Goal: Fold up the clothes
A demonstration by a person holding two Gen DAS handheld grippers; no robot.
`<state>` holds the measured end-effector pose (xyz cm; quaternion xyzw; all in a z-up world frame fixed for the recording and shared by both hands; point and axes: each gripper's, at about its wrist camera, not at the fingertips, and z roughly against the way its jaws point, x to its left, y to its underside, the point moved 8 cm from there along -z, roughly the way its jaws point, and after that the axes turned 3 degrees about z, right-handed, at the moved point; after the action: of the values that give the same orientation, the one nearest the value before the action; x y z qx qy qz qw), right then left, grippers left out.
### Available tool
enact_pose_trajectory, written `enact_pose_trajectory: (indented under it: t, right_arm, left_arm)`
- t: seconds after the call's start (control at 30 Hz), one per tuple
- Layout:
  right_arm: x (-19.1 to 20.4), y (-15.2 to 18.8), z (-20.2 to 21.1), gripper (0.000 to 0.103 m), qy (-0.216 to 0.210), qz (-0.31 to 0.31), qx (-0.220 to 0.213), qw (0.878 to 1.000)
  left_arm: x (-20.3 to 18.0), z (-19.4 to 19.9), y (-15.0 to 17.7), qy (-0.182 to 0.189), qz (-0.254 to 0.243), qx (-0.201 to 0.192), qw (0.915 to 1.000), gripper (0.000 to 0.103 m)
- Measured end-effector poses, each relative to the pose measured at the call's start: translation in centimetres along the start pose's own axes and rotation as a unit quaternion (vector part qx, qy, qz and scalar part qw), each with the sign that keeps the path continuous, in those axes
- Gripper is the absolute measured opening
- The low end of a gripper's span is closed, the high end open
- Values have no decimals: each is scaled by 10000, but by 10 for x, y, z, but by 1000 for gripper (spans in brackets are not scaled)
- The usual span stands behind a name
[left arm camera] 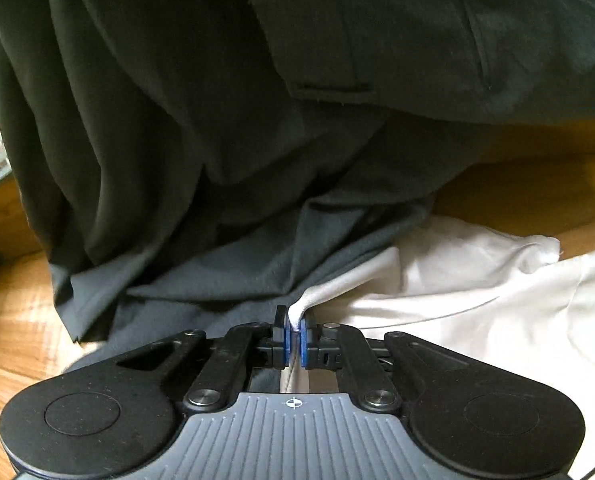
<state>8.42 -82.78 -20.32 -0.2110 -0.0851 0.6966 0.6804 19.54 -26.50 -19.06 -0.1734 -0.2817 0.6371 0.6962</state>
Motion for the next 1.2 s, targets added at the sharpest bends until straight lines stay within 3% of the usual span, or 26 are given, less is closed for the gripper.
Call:
enact_pose_trajectory:
  t: [0.27, 0.3, 0.37, 0.4, 0.47, 0.63, 0.93, 1.2]
  right_arm:
    - [8, -5, -35, 2, 2, 347, 282, 9990]
    - [9, -5, -37, 4, -32, 360, 300, 9989]
    - [11, -6, -37, 8, -84, 424, 286, 9987]
    - [11, -7, -34, 14, -100, 459, 273, 9985]
    - [9, -7, -19, 29, -65, 377, 192, 9991]
    - [3, -3, 19, 34, -42, 104, 2, 9999]
    - [26, 73, 88, 35, -293, -226, 198, 9991]
    - [47, 169, 96, 35, -38, -1059, 535, 9929]
  left_arm:
    - [-4, -15, 0, -147, -89, 121, 9998, 9]
    - [-3, -16, 2, -263, 33, 186, 9995, 13]
    - [-4, -13, 4, -156, 55, 217, 9996, 21]
    - [-4, -6, 3, -91, 88, 143, 9998, 23]
    - [-4, 10, 2, 40, 154, -4, 9999, 38]
    - [-5, 53, 0, 209, 215, -116, 9995, 50]
    - [-21, 91, 39, 284, 23, 260, 9993, 51]
    - [-19, 107, 103, 1, -12, 679, 9977, 51]
